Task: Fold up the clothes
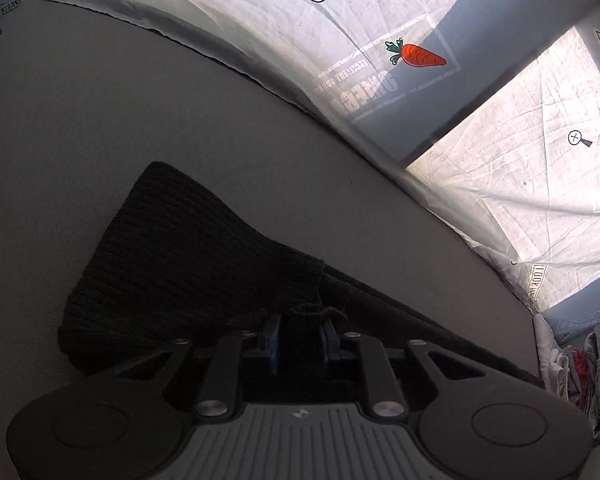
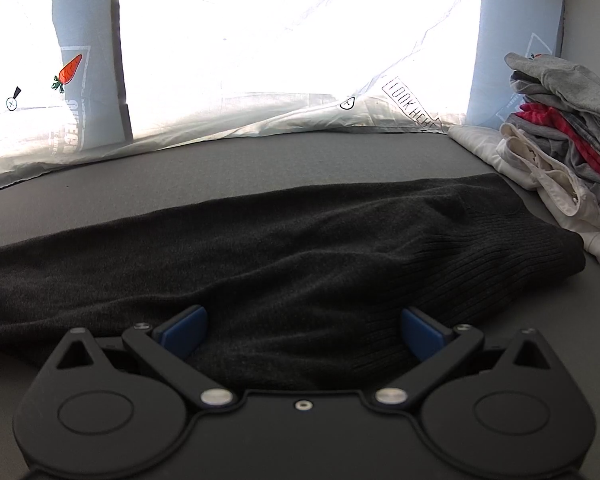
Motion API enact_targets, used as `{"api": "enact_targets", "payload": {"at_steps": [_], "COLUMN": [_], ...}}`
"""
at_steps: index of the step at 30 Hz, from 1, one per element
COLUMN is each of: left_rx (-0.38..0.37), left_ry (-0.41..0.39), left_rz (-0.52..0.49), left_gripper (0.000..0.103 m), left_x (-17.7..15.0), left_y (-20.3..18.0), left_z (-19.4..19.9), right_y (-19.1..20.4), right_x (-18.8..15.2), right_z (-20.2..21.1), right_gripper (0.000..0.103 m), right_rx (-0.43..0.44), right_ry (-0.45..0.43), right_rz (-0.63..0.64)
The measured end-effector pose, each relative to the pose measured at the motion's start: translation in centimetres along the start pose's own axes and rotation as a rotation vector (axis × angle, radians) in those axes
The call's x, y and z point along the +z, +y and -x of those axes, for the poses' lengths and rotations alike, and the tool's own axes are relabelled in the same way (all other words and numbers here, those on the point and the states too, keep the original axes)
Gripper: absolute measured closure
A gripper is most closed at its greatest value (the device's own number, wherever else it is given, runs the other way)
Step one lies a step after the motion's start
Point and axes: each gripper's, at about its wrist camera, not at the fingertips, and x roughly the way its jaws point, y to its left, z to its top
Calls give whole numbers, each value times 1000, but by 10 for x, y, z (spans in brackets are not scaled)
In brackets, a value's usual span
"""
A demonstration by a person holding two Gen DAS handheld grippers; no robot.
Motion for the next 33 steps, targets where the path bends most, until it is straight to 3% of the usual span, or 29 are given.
{"api": "enact_targets", "payload": {"at_steps": [4, 8, 11, 13, 15, 18, 20, 21, 23, 26, 30, 33], "left_rx": [-73, -105, 28, 110, 182, 246, 253, 258, 274, 295, 316, 333], "left_ry": [12, -53, -72, -55, -33, -4, 2, 5, 13, 17, 27, 31], "left_rz": [62, 109, 101, 96, 97, 119, 129, 122, 79, 55, 41, 28], "left_gripper": [52, 36, 34, 34, 34, 34, 34, 34, 33, 30, 25, 23], "left_x": [15, 27, 35, 36, 35, 33, 28, 26, 23, 22, 23, 23], "left_y": [8, 14, 24, 35, 47, 64, 71, 73, 69, 65, 59, 55], "left_z": [17, 46, 59, 58, 55, 51, 53, 53, 53, 51, 46, 43], "right_y": [-1, -2, -7, -11, -9, -2, 5, 12, 26, 57, 95, 117], "right_x": [1, 5, 21, 32, 43, 60, 66, 67, 66, 55, 47, 44], "right_z": [0, 0, 3, 17, 30, 39, 33, 25, 8, -20, -41, -47], "right_gripper": [0, 0, 1, 9, 10, 32, 56, 62, 90, 100, 97, 84], "right_rx": [1, 7, 39, 75, 125, 250, 376, 464, 581, 754, 819, 826], "right_ry": [1, 31, 147, 122, 77, 54, 87, 125, 202, 335, 445, 490], "right_rz": [-1, -11, -39, -82, -115, -202, -305, -374, -459, -607, -642, -617]}}
